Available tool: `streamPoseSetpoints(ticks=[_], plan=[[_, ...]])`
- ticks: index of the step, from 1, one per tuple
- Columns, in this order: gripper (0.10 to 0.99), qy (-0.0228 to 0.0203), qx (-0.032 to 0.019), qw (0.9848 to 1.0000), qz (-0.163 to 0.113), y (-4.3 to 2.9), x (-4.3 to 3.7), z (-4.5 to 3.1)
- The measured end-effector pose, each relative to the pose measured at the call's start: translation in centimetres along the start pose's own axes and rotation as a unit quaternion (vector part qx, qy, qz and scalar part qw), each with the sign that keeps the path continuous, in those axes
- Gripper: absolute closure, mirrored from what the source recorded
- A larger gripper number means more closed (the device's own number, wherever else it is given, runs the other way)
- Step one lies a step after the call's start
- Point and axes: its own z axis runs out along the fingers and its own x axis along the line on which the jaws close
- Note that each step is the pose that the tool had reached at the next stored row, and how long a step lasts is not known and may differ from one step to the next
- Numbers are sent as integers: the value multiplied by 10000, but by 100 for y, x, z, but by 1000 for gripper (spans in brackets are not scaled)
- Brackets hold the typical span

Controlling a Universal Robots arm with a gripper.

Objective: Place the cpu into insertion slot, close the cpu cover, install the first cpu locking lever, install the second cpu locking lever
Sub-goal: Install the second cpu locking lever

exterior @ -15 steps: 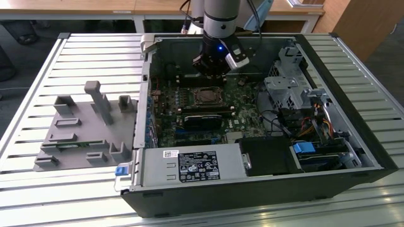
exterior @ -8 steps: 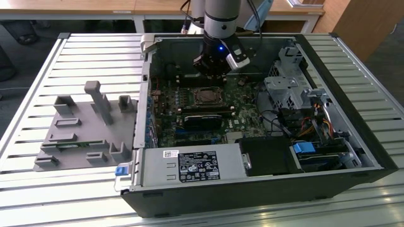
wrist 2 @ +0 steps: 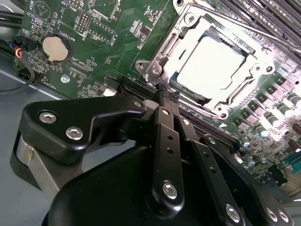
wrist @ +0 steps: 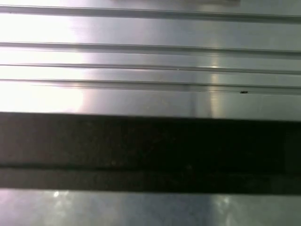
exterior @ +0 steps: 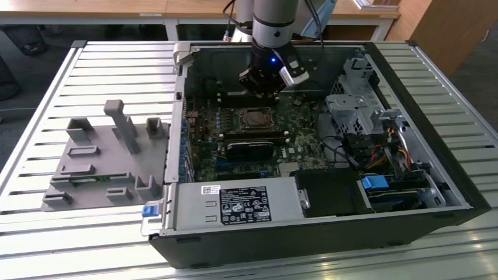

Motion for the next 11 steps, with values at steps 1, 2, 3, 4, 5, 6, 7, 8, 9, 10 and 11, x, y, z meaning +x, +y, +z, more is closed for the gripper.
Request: streamPoseSetpoints(ticks=[1,2,3,4,5,6,7,8,9,10,11], plan=[[980,0,0,10000,0,-1,-3,0],[980,0,0,10000,0,-3,-6,0],[980,0,0,10000,0,-6,-8,-1],[980,0,0,10000,0,-9,-9,-1],[980,1,1,10000,0,-12,-11,-1],[980,0,0,10000,0,-16,-14,-1],[980,0,1,10000,0,-20,-16,-1],[980,0,1,10000,0,-24,-18,-1],[980,1,1,10000,0,-29,-19,-1],[980,0,0,10000,0,-34,-20,-1],[980,0,0,10000,0,-41,-23,-1]])
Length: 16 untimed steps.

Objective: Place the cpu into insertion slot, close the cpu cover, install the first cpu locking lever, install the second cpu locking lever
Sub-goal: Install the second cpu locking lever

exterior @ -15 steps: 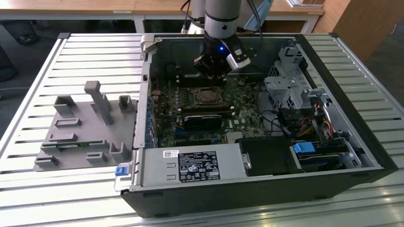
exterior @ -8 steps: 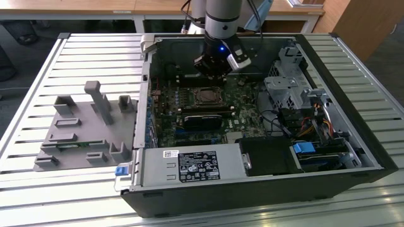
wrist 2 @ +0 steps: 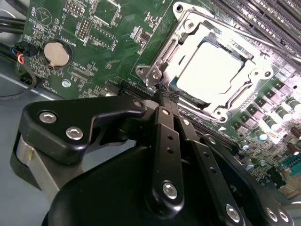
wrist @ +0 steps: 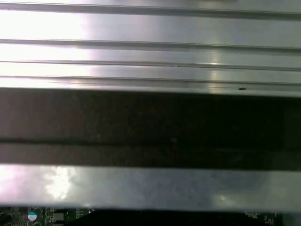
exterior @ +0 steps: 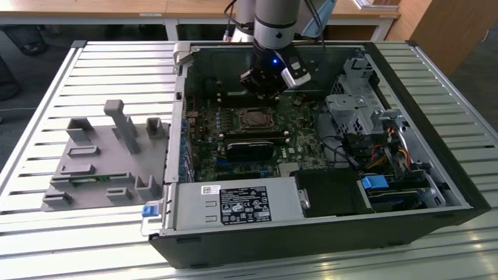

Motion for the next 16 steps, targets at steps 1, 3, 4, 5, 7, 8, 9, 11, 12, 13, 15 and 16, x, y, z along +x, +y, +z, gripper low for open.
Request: streamPoseSetpoints(ticks=[1,3,4,5,7,8,9,11,12,13,15,16], plan=[[980,0,1,10000,0,-9,-2,-1],[980,0,0,10000,0,-32,-2,-2],[980,0,0,10000,0,-49,-3,-2],[980,0,0,10000,0,-64,-2,-3],[980,0,1,10000,0,-91,-2,-4],[980,0,1,10000,0,-106,-2,-5],[980,0,0,10000,0,-120,-2,-5],[980,0,0,10000,0,-149,-2,-6],[980,0,0,10000,0,-162,-2,-6],[980,0,0,10000,0,-174,-2,-6],[980,0,0,10000,0,-199,-2,-7],[980,0,0,10000,0,-208,-1,-8]])
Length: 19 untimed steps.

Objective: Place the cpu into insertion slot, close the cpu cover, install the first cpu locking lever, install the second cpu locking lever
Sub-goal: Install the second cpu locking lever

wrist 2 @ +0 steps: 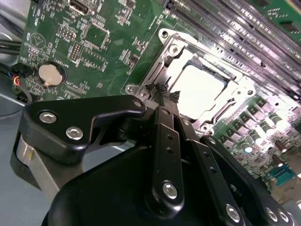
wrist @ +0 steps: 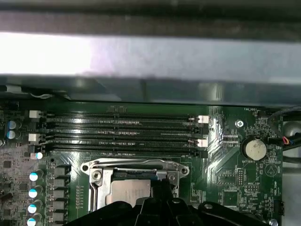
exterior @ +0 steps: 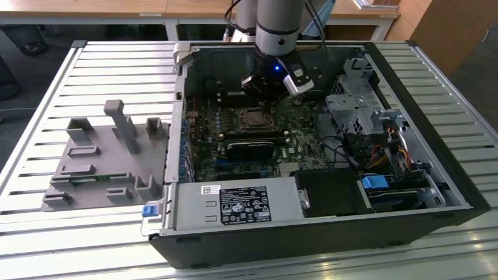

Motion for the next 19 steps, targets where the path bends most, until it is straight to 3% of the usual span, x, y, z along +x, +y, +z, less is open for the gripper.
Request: streamPoseSetpoints(ticks=[5,12,15,19], plan=[[980,0,3,10000,0,-5,-1,-29],[980,0,3,10000,0,3,-4,-217],[980,0,2,10000,-1,-2,-3,-222],[980,0,4,10000,0,-61,1,-225]])
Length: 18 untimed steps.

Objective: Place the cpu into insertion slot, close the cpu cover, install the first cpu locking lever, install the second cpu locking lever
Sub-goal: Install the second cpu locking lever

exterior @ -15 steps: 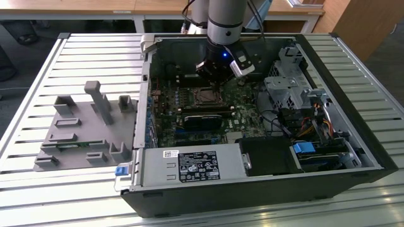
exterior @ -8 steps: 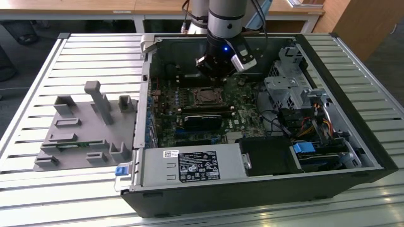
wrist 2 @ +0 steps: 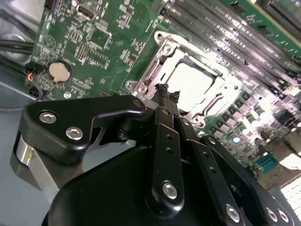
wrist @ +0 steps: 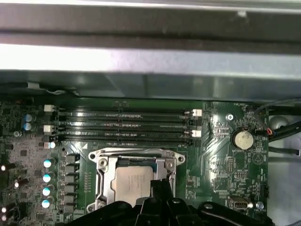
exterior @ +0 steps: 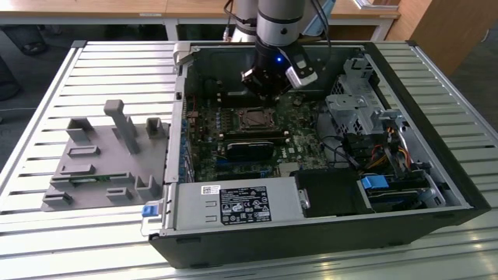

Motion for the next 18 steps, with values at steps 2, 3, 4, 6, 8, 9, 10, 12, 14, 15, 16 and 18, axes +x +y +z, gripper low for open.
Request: streamPoseSetpoints(ticks=[2,3,4,6,8,9,10,12,14,15,16,18], plan=[[980,-1,-1,10000,0,-40,1,-1],[980,0,-1,10000,0,-62,2,-2],[980,0,0,10000,0,-87,2,-3],[980,0,-1,10000,0,-133,3,-5],[980,1,-9,10000,0,-177,3,-7],[980,6,-18,10000,1,-192,3,-7],[980,14,-29,10000,1,-205,3,-8],[980,33,-42,10000,2,-221,3,-9],[980,51,-44,10000,3,-232,3,-9],[980,55,-44,10000,3,-240,3,-9],[980,56,-44,10000,3,-251,3,-10],[980,56,-53,10000,4,-282,4,-10]])
